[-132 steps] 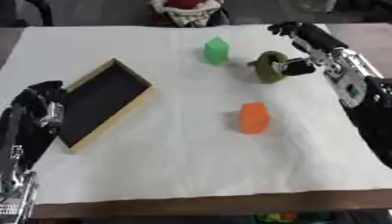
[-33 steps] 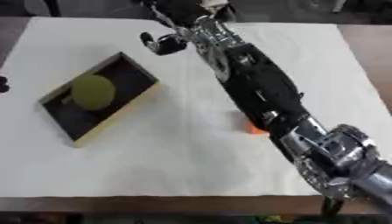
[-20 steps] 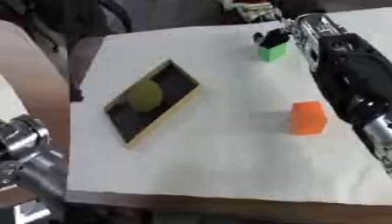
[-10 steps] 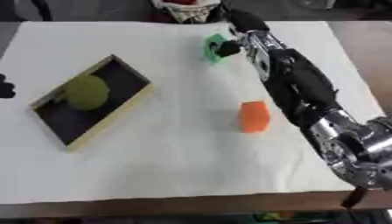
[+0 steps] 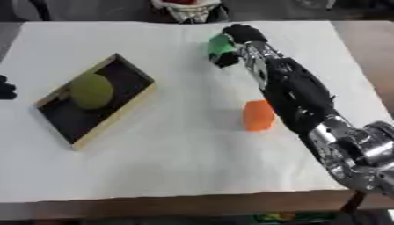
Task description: Pick up objects on the table and place them in the box.
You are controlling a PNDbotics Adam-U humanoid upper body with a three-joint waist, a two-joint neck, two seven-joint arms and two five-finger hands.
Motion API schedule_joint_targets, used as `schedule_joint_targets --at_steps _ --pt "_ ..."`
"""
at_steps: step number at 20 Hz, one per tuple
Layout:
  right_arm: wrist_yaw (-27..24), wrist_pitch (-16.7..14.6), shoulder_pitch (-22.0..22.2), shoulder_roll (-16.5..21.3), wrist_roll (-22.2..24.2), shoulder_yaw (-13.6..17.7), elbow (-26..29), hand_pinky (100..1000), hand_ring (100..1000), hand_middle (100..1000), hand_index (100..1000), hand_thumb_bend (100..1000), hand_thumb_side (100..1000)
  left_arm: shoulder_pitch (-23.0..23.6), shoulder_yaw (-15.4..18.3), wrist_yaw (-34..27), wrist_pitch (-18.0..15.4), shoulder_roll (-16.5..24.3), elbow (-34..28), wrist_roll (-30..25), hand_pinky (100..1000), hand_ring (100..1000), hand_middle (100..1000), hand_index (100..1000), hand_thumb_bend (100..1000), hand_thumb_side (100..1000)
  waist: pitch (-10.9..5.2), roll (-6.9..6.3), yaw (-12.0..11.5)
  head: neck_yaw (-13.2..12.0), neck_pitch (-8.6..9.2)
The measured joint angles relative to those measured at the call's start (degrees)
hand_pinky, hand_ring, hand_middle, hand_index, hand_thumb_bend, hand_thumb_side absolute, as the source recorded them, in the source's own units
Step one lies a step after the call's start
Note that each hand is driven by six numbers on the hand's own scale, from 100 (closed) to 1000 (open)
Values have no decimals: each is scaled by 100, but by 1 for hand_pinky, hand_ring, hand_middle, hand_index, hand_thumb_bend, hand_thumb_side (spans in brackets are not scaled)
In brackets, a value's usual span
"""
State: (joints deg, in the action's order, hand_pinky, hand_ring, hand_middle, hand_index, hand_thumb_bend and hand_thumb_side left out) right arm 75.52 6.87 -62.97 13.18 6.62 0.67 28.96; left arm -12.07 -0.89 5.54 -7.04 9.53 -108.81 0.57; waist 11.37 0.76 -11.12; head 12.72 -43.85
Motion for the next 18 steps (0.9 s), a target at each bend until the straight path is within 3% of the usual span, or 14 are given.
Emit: schedule_joint_targets --at_steps 4,7,11,14,18 --pt "0 10 0 -1 32 3 -14 810 861 801 923 235 548 0 1 0 0 0 0 0 606 606 568 727 100 580 0 0 0 0 0" --pt "-13 13 0 -1 -27 5 -15 790 827 727 895 184 347 0 2 0 0 0 0 0 606 608 568 727 100 583 0 -1 0 0 0" --pt "-59 48 -1 -57 -294 21 -2 757 785 643 856 157 167 0 2 -1 0 0 0 0 606 610 568 727 100 583 -1 -7 -18 0 0" --pt "-89 89 0 -128 -592 37 7 740 767 610 834 141 103 0 4 -2 0 0 0 0 606 611 568 727 100 584 -1 -13 -22 2 0" --pt "-210 40 0 -205 -921 32 92 727 756 589 820 108 100 0 11 -2 0 0 0 0 605 612 568 728 100 586 -1 -13 -23 18 0"
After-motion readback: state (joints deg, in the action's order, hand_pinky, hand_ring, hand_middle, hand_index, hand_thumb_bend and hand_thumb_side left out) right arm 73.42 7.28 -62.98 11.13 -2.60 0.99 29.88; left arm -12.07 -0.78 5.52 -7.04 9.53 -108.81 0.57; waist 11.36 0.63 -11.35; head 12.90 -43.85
